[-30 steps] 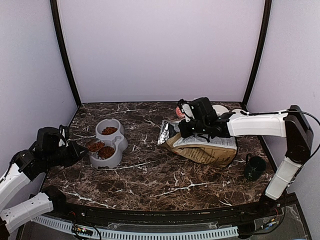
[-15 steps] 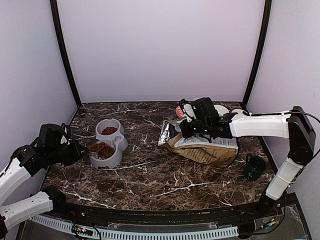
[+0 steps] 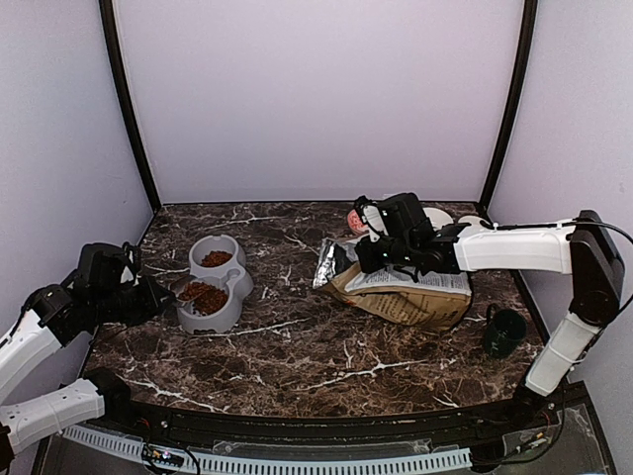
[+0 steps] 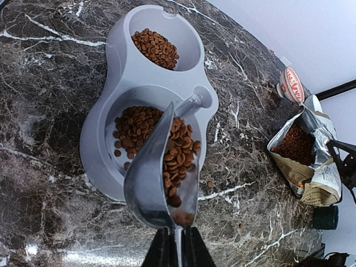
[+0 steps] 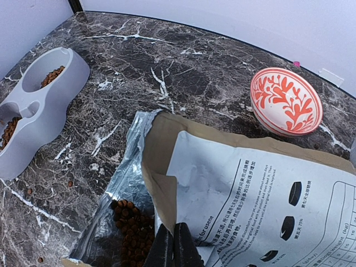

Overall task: Serve the pet food
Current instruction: Place the pet food in the pet food bowl, then place the spatula at the center of the board.

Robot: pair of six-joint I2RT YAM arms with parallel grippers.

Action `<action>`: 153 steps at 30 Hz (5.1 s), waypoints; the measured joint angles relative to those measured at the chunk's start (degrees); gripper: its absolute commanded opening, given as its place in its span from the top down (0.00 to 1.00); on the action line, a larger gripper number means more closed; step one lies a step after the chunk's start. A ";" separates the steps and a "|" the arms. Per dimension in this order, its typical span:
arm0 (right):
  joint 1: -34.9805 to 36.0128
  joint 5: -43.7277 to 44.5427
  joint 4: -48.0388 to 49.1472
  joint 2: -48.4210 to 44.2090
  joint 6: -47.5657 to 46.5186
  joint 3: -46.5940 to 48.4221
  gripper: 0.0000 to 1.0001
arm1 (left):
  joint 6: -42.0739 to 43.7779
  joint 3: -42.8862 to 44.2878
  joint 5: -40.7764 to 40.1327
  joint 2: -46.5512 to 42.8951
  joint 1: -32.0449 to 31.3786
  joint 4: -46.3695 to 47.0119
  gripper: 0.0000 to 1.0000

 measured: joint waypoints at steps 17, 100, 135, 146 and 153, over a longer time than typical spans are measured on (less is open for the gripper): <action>0.00 0.00 0.02 0.00 0.00 0.00 1.00 | 1.53 1.18 -1.25 1.27 0.00 -2.75 1.00; 0.00 -0.94 -3.21 -1.79 4.02 0.04 1.00 | 3.21 17.42 19.78 51.28 -7.72 36.74 1.00; 0.68 1.29 -11.19 -5.57 9.14 1.51 1.00 | -1.60 11.98 21.29 68.06 -10.58 59.69 0.77; 1.20 2.38 -12.39 -5.57 9.33 2.45 1.00 | -2.29 8.48 19.67 67.89 -11.93 60.19 0.57; 1.53 3.04 -12.76 -5.57 9.55 2.51 1.00 | -1.84 6.75 19.12 66.36 -13.53 60.78 0.50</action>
